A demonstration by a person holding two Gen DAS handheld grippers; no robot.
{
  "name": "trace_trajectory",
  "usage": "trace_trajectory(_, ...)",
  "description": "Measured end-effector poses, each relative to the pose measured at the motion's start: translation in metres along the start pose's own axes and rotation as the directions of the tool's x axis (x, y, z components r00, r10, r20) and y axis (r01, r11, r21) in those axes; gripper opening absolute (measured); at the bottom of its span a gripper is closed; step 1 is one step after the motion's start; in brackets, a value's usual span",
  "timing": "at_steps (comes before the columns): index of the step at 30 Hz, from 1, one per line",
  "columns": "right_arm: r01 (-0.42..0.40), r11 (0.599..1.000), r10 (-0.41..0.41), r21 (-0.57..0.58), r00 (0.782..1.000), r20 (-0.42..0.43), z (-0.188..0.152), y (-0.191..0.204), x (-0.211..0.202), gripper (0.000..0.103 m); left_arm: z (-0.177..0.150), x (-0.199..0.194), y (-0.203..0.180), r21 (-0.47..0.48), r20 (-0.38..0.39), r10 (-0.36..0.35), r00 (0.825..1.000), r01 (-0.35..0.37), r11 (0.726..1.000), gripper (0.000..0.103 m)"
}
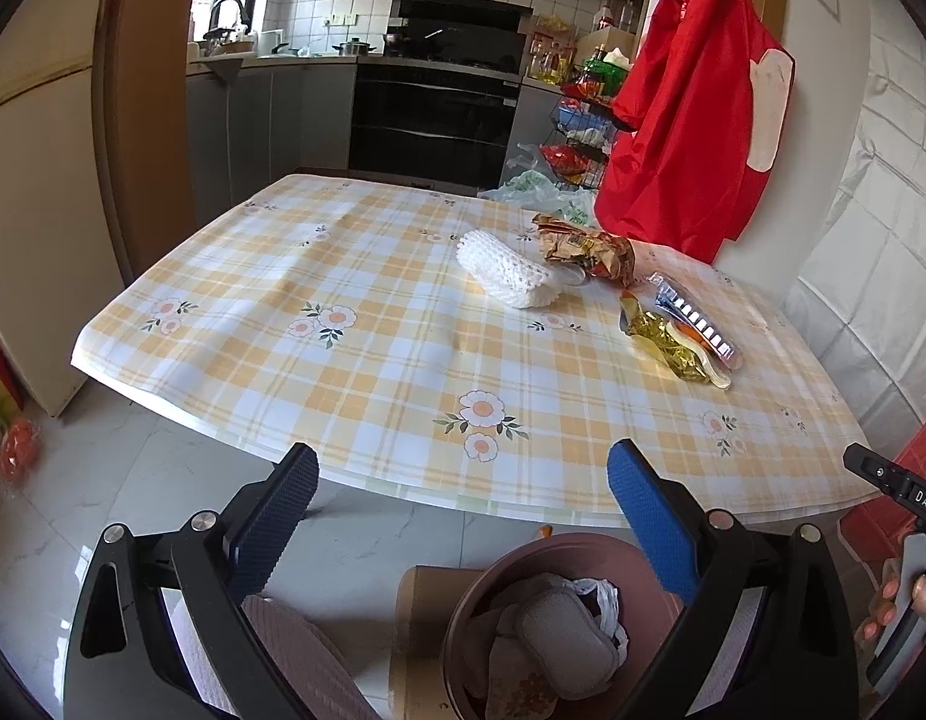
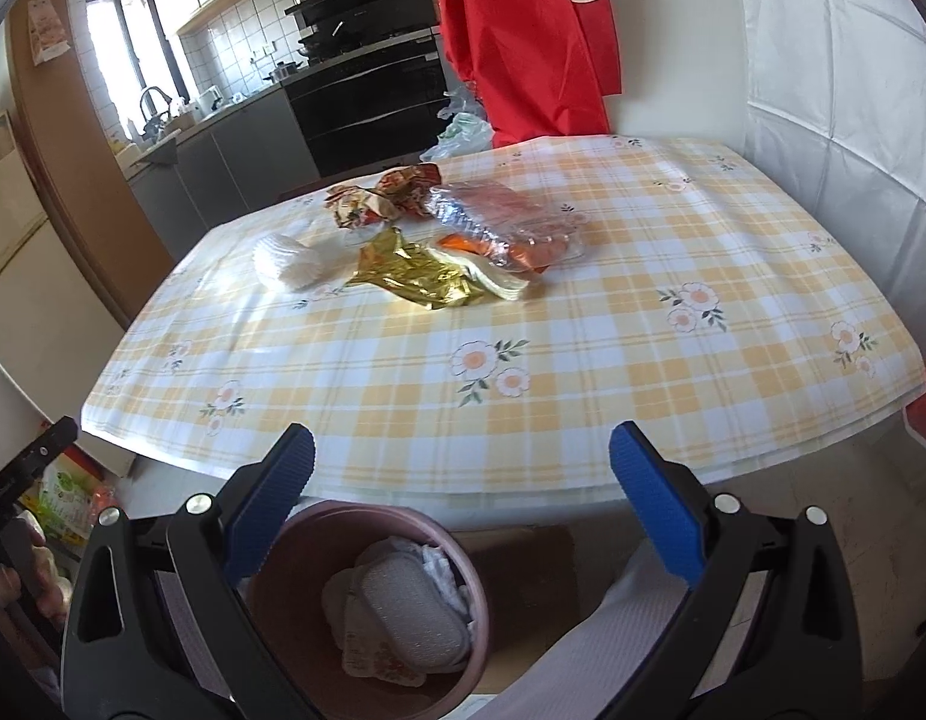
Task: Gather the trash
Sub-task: 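Reach the right tool to the clear plastic package and grasp it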
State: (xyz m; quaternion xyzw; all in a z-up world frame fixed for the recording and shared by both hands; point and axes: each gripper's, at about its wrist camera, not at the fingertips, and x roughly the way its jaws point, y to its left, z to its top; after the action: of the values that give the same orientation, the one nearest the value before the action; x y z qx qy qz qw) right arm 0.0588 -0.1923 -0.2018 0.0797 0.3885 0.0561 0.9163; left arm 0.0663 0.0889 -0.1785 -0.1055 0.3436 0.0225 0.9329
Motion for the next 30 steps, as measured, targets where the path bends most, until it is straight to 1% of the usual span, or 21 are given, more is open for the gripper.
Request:
trace_trajectory(3, 0.02, 0.999, -0.021, -0.039, 1.0, -0.015, 0.013, -0.006, 0.015, 0.097, 0.006, 0.01, 0.001, 0.0, -0.006, 0.006, 1.0, -0.006, 1.0, 0.095)
trace_trajectory(6, 0.035, 0.993, -0.039, -0.112, 0.999, -0.03, 0.033, -0.006, 0.034, 0.097, 0.013, 0.025, 0.0, -0.001, -0.017, 0.007, 1.0, -0.007, 1.0, 0.095)
trace_trajectory(8, 0.055, 0.982, -0.062, -0.179, 0.998, -0.034, 0.051, -0.004, 0.051, 0.097, 0.018, 0.036, 0.0, -0.008, -0.027, 0.007, 1.0, -0.008, 1.0, 0.095)
trace_trajectory(10, 0.053, 0.97, -0.062, -0.236, 0.998, -0.03, 0.072, -0.002, 0.073, 0.097, 0.022, 0.048, -0.002, -0.011, -0.036, 0.0, 0.999, 0.0, 1.0, 0.095)
trace_trajectory(13, 0.066, 0.955, -0.082, -0.289, 0.996, -0.045, 0.099, -0.002, 0.111, 0.096, 0.024, 0.068, -0.006, -0.007, -0.051, -0.01, 0.999, 0.01, 1.0, 0.095)
trace_trajectory(15, 0.047, 0.954, -0.077, -0.295, 0.993, -0.092, 0.117, -0.005, 0.147, 0.096, 0.023, 0.082, -0.007, -0.019, -0.068, -0.021, 0.997, 0.02, 1.0, 0.095)
trace_trajectory(16, 0.05, 0.955, -0.085, -0.293, 0.99, -0.109, 0.122, -0.006, 0.16, 0.095, 0.022, 0.087, -0.008, -0.027, -0.078, -0.025, 0.997, 0.023, 0.999, 0.095)
trace_trajectory(17, 0.06, 0.955, -0.101, -0.291, 0.986, -0.13, 0.13, -0.008, 0.179, 0.091, 0.02, 0.093, -0.008, -0.035, -0.09, -0.028, 0.996, 0.025, 0.999, 0.095)
trace_trajectory(19, 0.065, 0.956, -0.111, -0.287, 0.983, -0.149, 0.14, -0.009, 0.204, 0.087, 0.014, 0.105, -0.007, -0.048, -0.118, -0.04, 0.992, 0.035, 0.998, 0.095)
trace_trajectory(21, 0.066, 0.958, -0.117, -0.279, 0.979, -0.168, 0.15, -0.009, 0.228, 0.086, 0.009, 0.116, -0.006, -0.048, -0.144, -0.04, 0.989, 0.034, 0.998, 0.095)
trace_trajectory(25, 0.065, 0.956, -0.122, -0.286, 0.975, -0.185, 0.161, 0.002, 0.256, 0.088, 0.004, 0.13, -0.002, -0.054, -0.171, -0.04, 0.984, 0.031, 0.998, 0.095)
trace_trajectory(27, 0.092, 0.952, -0.149, -0.291, 0.972, -0.181, 0.164, 0.005, 0.267, 0.09, 0.006, 0.135, 0.0, -0.058, -0.176, -0.042, 0.984, 0.033, 0.998, 0.095)
trace_trajectory(30, 0.111, 0.956, -0.164, -0.27, 0.969, -0.182, 0.169, 0.003, 0.276, 0.092, 0.015, 0.143, 0.001, -0.057, -0.172, -0.052, 0.984, 0.043, 0.997, 0.095)
